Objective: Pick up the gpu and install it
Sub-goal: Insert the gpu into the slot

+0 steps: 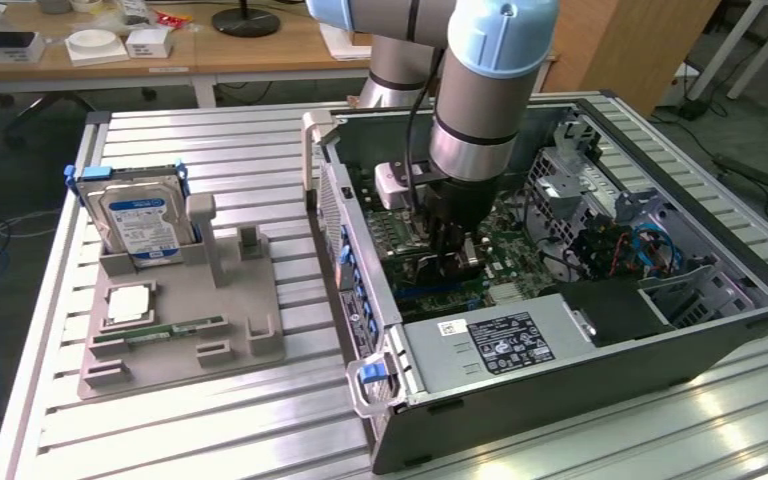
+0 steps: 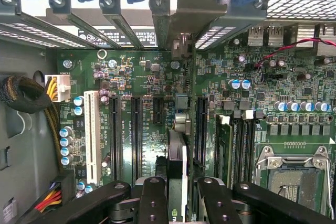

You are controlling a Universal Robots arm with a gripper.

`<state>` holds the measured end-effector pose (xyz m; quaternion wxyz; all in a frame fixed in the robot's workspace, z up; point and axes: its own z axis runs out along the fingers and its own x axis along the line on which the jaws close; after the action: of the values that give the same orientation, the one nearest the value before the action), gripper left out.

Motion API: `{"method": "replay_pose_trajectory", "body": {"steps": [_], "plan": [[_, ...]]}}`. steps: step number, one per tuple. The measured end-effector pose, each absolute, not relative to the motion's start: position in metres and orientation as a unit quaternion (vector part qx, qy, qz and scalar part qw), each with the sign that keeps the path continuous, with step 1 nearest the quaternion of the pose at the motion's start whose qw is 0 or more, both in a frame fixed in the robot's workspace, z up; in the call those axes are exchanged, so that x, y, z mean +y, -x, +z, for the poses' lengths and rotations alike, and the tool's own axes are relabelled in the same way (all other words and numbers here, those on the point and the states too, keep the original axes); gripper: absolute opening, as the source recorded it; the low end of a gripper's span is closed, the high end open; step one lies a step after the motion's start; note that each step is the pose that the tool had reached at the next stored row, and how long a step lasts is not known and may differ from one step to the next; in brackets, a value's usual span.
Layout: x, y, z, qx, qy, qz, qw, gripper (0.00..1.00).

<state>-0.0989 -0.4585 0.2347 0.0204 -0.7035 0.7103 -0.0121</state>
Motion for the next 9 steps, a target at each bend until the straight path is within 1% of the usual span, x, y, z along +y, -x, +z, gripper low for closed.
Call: {"method": "replay_pose_trajectory", "body": {"steps": [9], "plan": [[-0.4586, 0.0989, 0.2335, 0.710, 0.704, -0.012, 0.020, 0.27]]}}
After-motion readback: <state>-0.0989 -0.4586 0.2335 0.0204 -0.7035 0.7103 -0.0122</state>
